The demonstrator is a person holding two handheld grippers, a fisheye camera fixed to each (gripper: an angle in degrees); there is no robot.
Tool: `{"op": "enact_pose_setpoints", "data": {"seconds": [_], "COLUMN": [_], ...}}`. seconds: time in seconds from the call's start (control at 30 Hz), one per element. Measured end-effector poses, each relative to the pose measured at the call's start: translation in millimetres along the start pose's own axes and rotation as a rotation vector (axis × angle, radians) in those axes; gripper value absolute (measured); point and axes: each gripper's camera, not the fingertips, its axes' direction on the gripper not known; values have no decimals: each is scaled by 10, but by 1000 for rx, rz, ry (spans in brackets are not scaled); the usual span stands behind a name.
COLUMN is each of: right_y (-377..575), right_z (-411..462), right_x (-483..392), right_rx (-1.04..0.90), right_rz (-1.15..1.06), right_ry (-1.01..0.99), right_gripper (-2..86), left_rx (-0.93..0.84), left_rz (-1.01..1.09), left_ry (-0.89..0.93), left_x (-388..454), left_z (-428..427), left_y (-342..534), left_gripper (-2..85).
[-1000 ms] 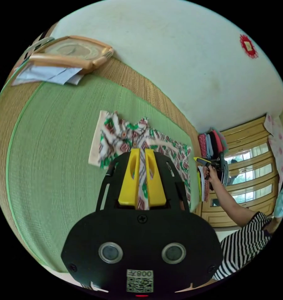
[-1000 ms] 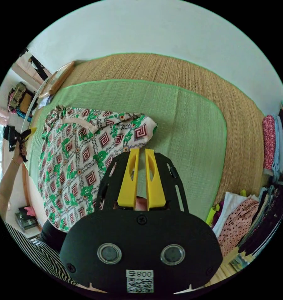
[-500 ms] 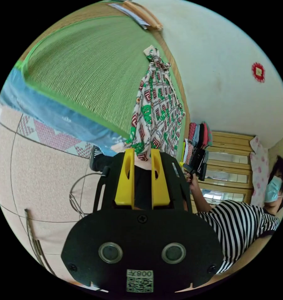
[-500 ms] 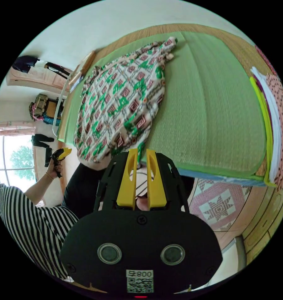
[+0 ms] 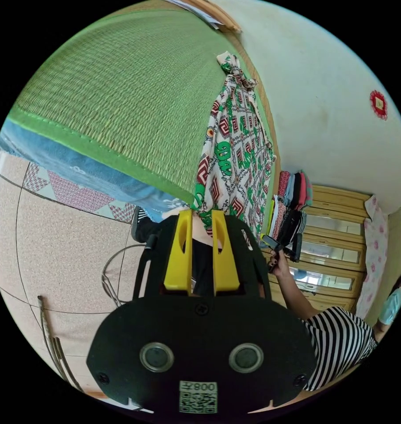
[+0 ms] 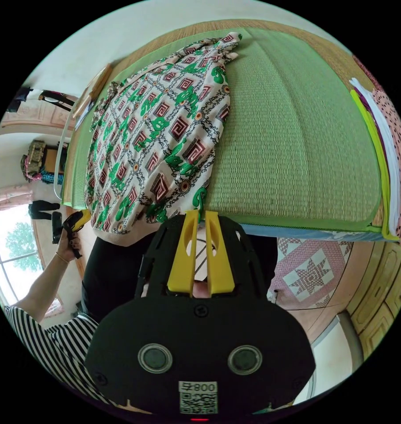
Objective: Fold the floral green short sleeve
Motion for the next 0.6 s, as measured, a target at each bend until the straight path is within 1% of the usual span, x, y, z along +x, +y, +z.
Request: {"op": "enact_pose_setpoints", "data": {"seconds": [0.17,0.37,0.6], "right_y": [-92,-192,-189], "right_z": [-41,-132,-606], "right_x": [34,90,305], "right_rx": [4,-15,10], "right_rz": [12,18,69], "right_ry": [28,22,79], "right_gripper": [6,1,0], "left_rx": [1,-2,29], "left_rz": [1,21,40], "left_ry": [37,97,225], "left_x": [-174,-325,-464], "left_z": [79,20,-170], "left_y": [24,97,168], "left_gripper": [29,13,8]}}
